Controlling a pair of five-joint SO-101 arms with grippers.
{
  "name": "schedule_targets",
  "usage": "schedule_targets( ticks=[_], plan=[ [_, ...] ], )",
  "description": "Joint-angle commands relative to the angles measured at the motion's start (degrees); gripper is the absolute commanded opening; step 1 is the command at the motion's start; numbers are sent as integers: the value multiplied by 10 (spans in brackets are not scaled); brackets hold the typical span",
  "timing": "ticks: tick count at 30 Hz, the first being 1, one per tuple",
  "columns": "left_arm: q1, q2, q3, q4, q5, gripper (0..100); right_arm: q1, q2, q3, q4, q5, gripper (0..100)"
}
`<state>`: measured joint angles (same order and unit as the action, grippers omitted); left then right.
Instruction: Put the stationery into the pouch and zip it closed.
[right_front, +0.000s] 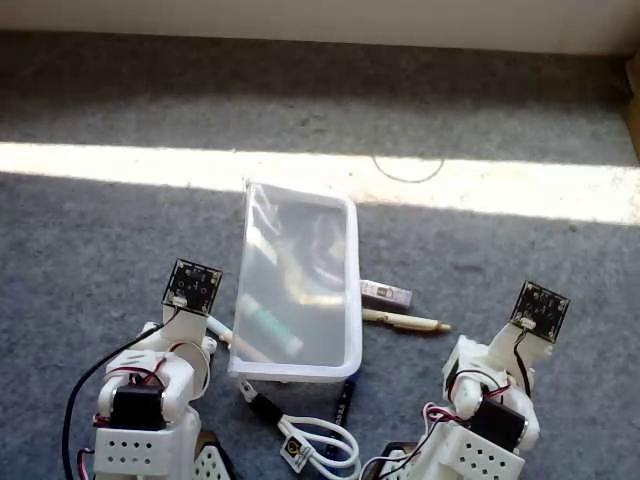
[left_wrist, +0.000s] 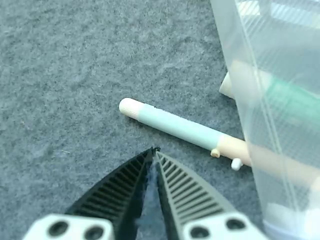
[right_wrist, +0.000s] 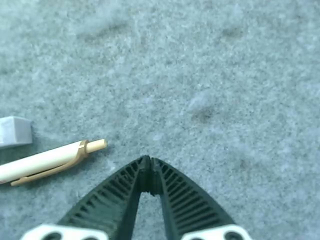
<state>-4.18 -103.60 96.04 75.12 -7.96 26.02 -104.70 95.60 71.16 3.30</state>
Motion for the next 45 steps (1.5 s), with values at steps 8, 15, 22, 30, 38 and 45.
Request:
schedule_targets(
  ticks=[8,15,22,30,38,45],
  plan=[
    [9,-4,11,4,4,7,3,-6,83,6,-1,5],
    [15,-4,11,1,4,7,3,-6,83,6,-1,5],
    [51,-4,11,4,4,7,1,-6,83,6,-1,5],
    [50,-6,8,1,3,7,0,-6,83,6,-4,5],
    [-58,-6,-22,0,3,7,-65,-6,83,6,-4,5],
    [-135,-6,6,-50,4,6,-107,-6,83,4,-3,5]
  ],
)
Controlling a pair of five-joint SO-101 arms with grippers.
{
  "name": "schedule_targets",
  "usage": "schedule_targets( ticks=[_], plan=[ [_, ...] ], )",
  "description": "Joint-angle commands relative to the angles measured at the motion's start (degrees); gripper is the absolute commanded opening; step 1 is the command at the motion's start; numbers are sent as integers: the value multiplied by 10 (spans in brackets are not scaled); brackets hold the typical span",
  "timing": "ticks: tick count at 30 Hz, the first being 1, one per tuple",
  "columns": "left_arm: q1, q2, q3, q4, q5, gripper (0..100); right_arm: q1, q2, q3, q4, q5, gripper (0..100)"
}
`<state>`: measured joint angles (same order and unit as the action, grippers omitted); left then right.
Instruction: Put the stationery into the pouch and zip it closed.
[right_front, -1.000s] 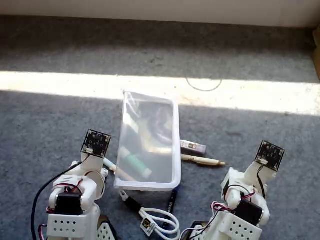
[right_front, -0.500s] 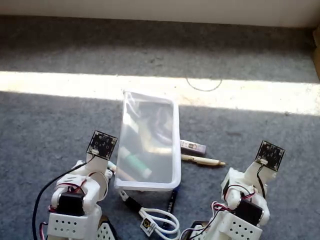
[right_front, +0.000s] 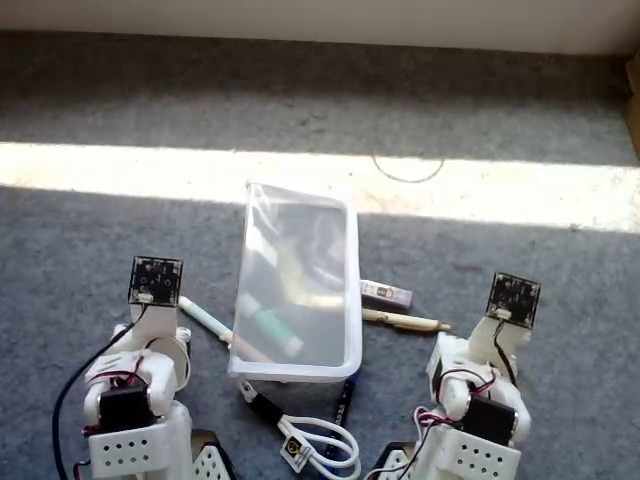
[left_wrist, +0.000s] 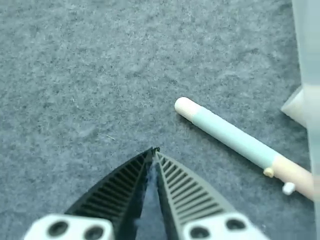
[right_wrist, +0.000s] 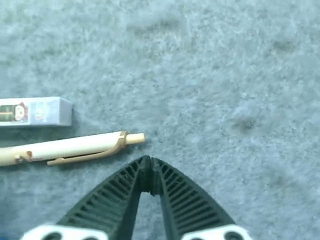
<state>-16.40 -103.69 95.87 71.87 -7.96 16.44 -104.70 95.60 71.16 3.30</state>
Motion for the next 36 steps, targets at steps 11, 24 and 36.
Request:
schedule_targets(
  ticks=[11,24,36],
  plan=[
    [-14,-5,13,-19,3,6,-15,-6,-105,9,-4,5],
    [-15,-5,13,-19,3,6,-158,-5,-309,95,-4,5],
    [-15,-5,13,-20,3,6,-281,0,-353,95,-36,5]
  ],
)
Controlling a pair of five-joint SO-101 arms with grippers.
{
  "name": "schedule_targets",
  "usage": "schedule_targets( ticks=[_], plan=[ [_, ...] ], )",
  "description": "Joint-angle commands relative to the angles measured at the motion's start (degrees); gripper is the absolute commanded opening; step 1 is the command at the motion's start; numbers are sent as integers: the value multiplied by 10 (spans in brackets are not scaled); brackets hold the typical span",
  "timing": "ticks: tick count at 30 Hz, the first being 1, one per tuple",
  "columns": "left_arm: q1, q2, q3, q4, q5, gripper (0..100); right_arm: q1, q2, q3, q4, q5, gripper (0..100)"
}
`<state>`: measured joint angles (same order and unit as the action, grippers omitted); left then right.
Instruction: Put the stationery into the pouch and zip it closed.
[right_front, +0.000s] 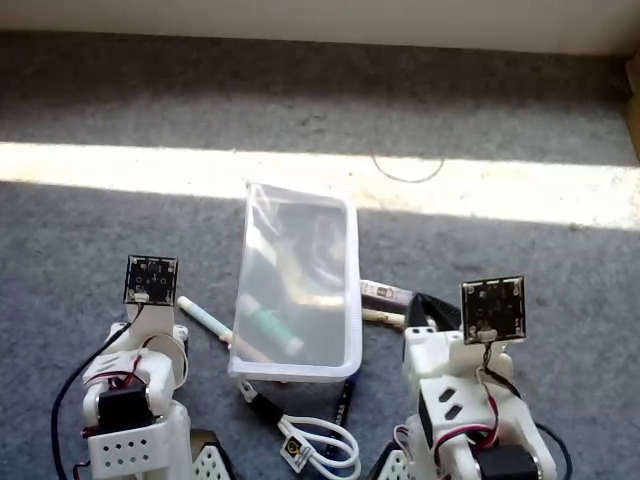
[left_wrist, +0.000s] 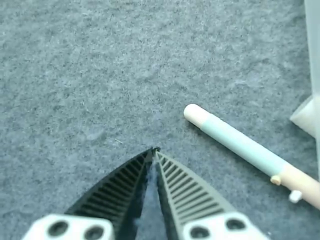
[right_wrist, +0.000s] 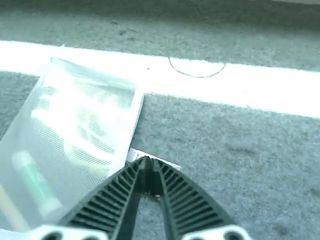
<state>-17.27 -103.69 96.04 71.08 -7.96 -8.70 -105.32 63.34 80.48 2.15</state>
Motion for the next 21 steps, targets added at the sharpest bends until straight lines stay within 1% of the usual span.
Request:
schedule_targets(
  ticks=[1,6,11,15,21],
  plan=[
    [-6,-5,11,-12,3,6,-42,18,-34,1,-32,5],
    [-6,-5,11,-12,3,6,-107,156,-80,3,-57,5],
    [-6,-5,11,-12,3,6,-196,303,-165,60,-99,5],
    [-7,-5,11,-12,3,6,-275,338,-204,70,-130,5],
    [-7,-5,11,-12,3,7,-425,373,-156,69,-183,5]
  ],
)
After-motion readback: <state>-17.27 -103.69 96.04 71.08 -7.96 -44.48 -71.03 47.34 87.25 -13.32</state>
